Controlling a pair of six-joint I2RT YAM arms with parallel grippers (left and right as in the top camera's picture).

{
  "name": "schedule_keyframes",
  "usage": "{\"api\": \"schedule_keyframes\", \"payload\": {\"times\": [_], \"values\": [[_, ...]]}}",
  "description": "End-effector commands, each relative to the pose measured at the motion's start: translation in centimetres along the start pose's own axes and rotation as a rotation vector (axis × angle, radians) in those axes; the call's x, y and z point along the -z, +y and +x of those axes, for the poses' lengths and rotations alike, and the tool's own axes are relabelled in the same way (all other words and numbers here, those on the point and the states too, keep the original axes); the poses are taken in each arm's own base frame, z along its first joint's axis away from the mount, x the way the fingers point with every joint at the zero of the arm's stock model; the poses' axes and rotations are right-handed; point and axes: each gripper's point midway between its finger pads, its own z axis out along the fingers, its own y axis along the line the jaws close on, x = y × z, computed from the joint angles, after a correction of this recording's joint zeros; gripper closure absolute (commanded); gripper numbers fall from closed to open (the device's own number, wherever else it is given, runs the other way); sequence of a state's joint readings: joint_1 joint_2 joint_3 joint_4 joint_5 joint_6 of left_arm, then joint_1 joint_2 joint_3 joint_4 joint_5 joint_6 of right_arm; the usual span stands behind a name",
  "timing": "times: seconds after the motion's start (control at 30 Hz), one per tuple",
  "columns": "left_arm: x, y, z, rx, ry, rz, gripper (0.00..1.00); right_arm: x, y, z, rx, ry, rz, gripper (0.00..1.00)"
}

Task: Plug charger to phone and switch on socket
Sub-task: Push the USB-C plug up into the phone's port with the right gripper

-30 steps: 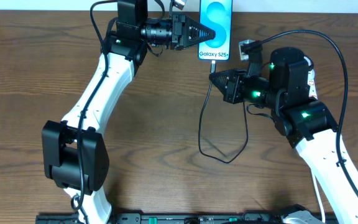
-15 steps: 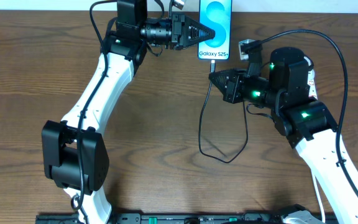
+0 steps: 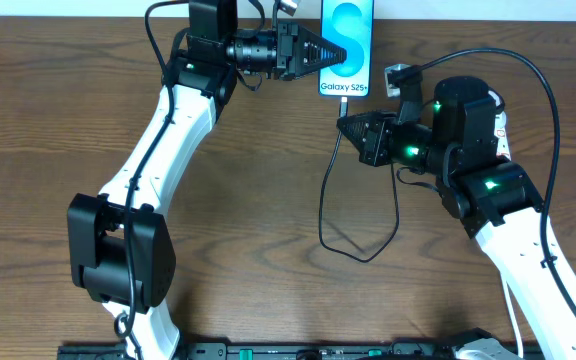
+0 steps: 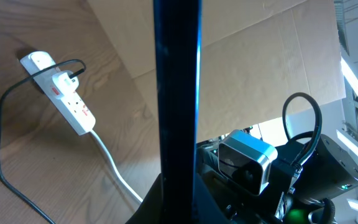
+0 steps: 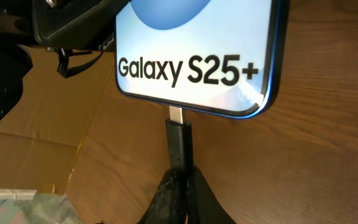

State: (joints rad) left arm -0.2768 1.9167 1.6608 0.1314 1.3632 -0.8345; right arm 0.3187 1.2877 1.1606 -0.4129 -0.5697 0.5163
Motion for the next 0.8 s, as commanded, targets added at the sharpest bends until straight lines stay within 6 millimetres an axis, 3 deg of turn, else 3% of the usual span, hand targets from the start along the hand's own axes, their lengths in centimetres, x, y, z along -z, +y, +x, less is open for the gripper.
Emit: {"api": "schedule_keyframes", "payload": {"times": [0.0, 0.77], "values": [[0.17, -2.83, 0.38, -0.063, 0.029, 0.040, 0.93, 0.04, 0.36, -0.95, 0.003, -0.025, 0.003, 0.99], [-0.10, -3.01, 0.66, -0.064, 0.042, 0.048, 0.93, 0.00, 0.48, -1.20, -0.001, -0.034, -0.002, 0.99]]}}
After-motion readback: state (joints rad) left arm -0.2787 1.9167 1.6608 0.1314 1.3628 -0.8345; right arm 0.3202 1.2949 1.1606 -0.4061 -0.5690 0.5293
